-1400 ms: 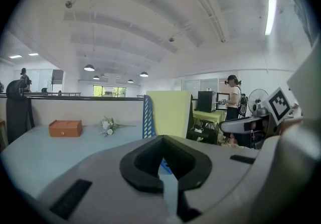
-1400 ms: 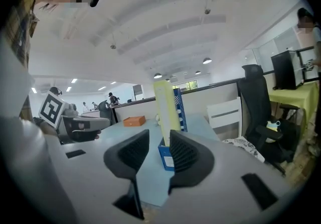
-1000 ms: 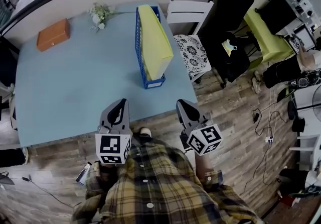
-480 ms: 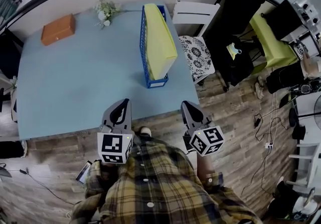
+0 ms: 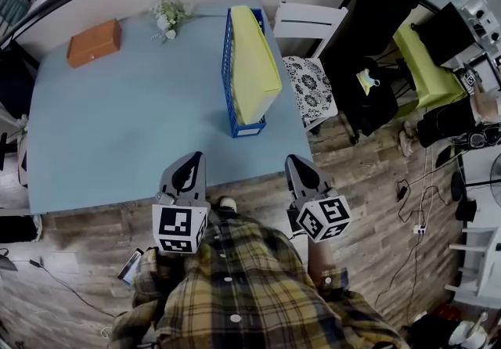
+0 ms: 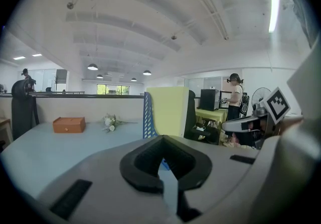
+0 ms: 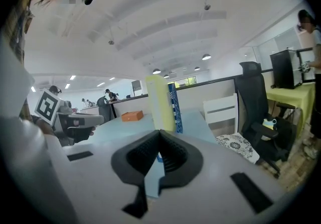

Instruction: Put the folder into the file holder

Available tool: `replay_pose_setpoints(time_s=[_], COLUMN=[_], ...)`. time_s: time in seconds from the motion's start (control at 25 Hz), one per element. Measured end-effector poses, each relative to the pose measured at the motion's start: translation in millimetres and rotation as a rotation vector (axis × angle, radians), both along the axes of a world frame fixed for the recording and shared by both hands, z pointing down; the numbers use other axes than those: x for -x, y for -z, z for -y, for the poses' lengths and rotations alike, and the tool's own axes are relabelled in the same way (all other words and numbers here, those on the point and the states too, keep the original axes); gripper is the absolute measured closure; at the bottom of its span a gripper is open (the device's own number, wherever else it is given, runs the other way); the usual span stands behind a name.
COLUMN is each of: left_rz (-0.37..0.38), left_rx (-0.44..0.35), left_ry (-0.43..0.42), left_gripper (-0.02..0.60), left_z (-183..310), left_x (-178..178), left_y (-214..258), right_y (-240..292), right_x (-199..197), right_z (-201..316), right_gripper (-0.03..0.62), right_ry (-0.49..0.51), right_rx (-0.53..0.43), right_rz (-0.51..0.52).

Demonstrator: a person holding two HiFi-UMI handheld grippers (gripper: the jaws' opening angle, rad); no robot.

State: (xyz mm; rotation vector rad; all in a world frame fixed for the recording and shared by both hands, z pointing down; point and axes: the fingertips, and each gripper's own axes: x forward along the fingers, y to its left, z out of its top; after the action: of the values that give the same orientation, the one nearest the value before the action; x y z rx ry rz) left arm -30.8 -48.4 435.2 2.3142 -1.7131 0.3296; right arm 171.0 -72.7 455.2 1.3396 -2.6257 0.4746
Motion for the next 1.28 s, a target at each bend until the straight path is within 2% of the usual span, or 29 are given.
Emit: replay_pose_setpoints(time_s=[1.28], left_rz=[0.006], left_rx=[0.0], left_ry=[0.011], left_gripper=[0.591], left_z=[3.1], left_x=[-0.7], left_y=[-2.9], right_y=[0.2], right_x=[-8.7], right_z=[4.0], right_gripper=[0.592], right_ry=[-0.021], right_rx=[-0.018], right_rz=[0.002])
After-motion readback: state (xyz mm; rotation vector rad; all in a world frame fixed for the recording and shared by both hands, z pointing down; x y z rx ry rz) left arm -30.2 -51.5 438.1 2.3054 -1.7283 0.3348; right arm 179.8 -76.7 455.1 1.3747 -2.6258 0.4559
